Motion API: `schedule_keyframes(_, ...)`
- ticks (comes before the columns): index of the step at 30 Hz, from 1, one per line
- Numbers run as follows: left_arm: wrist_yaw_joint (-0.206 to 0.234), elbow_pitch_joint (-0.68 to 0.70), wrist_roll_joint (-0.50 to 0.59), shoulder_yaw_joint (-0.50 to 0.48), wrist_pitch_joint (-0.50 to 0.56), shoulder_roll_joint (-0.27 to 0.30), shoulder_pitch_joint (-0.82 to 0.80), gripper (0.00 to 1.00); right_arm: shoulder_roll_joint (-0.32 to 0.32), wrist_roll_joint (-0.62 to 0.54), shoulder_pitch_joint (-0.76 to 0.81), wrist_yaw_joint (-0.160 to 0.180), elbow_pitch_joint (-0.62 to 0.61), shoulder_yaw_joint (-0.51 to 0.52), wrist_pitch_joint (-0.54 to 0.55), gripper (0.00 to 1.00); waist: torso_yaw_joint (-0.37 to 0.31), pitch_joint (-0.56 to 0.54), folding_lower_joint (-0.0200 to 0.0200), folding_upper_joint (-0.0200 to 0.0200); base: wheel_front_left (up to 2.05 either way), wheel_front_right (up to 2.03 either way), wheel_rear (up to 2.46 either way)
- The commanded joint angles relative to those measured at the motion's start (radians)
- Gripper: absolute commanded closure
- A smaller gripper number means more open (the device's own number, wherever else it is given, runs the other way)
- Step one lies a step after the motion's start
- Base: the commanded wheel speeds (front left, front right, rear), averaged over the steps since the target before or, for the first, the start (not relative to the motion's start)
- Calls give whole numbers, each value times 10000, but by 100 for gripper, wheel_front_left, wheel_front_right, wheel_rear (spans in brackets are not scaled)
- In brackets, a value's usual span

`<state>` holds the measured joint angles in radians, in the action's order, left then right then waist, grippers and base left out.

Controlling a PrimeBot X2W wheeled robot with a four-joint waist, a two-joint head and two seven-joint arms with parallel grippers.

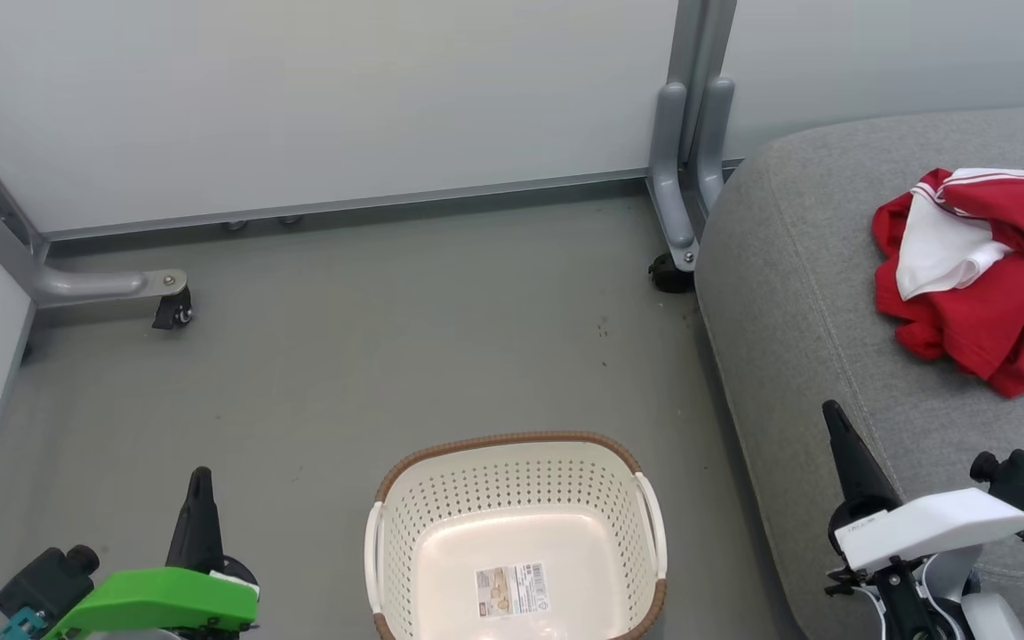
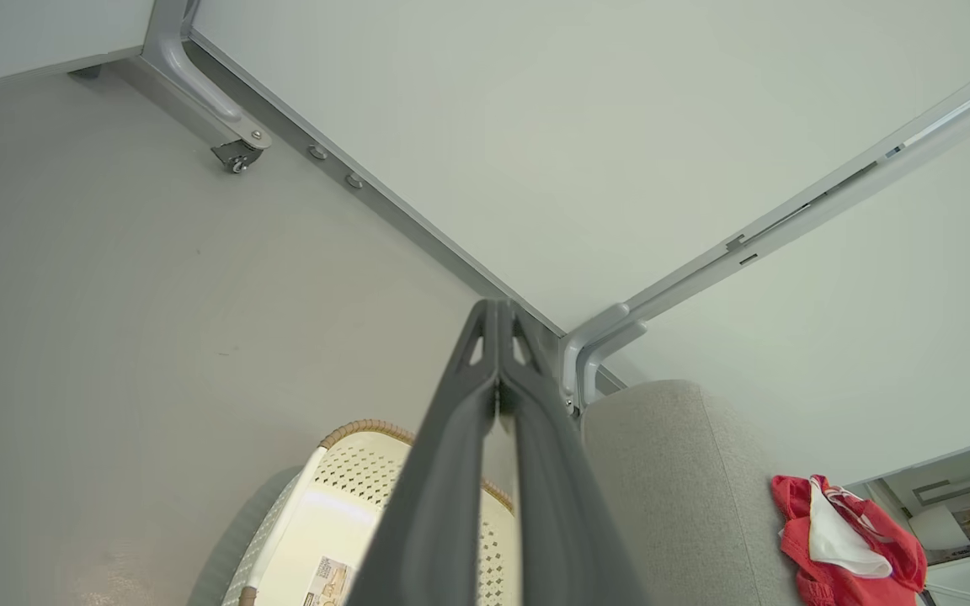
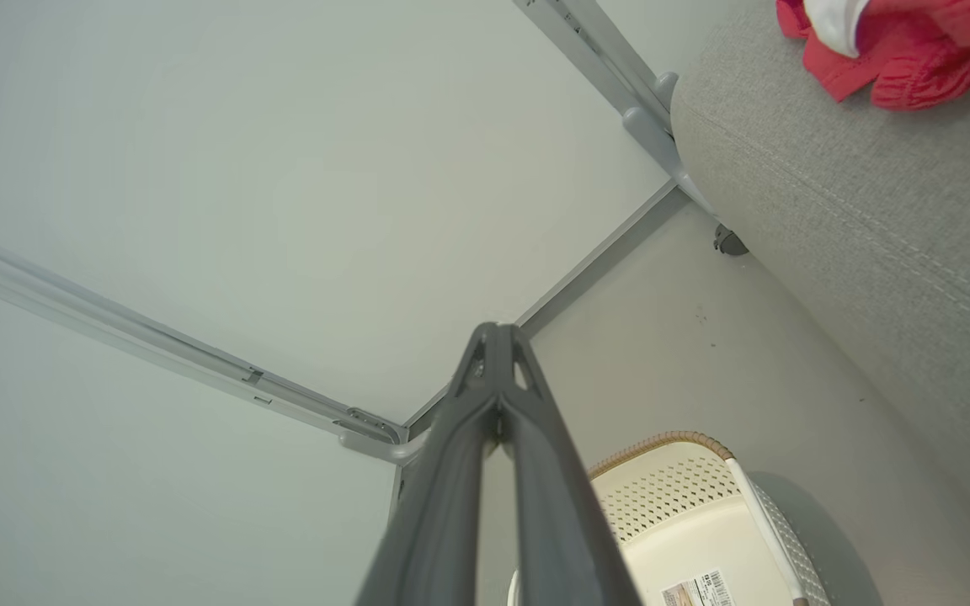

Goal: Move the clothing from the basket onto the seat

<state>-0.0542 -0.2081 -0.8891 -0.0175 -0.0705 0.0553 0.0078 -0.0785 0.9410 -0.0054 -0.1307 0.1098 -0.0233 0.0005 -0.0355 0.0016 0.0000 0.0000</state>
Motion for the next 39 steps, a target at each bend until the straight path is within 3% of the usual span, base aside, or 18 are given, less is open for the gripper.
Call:
schedule_keyframes(1, -84, 49, -345, -79, 82, 34, -279, 100, -68, 327, -229, -4, -23, 47, 42, 100, 6, 0, 0, 0, 0, 0, 0)
schedule_keyframes(39, -491, -187, -4273, -616, 1113, -10, -844, 100, -79, 4212, -712, -3, 747, 545, 449, 100, 176, 7, 0, 0, 0, 0, 0)
